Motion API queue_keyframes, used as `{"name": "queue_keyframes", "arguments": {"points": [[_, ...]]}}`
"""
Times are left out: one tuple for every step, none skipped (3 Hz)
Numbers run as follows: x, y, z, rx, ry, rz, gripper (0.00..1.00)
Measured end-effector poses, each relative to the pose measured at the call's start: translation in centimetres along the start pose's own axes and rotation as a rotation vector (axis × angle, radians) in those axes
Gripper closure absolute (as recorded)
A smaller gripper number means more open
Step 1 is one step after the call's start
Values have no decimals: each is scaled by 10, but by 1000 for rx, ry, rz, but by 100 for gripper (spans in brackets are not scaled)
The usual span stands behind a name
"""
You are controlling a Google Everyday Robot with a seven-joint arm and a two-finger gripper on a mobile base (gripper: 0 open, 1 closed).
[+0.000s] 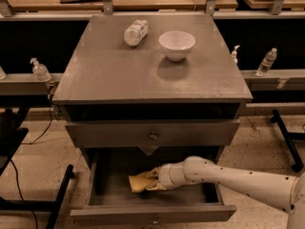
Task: Pick sponge from middle drawer and place on counter
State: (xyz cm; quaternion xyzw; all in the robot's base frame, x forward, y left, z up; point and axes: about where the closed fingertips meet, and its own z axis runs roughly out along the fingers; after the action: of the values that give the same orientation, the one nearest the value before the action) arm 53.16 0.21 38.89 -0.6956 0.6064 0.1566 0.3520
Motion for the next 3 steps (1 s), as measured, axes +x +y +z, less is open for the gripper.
{"name": "queue_keyframes", "arguments": {"points": [[-42, -8, -50, 91, -9, -84, 100], [-76, 2, -88, 114, 8, -125, 100], [-115, 22, -124, 142, -49, -154, 100]]}}
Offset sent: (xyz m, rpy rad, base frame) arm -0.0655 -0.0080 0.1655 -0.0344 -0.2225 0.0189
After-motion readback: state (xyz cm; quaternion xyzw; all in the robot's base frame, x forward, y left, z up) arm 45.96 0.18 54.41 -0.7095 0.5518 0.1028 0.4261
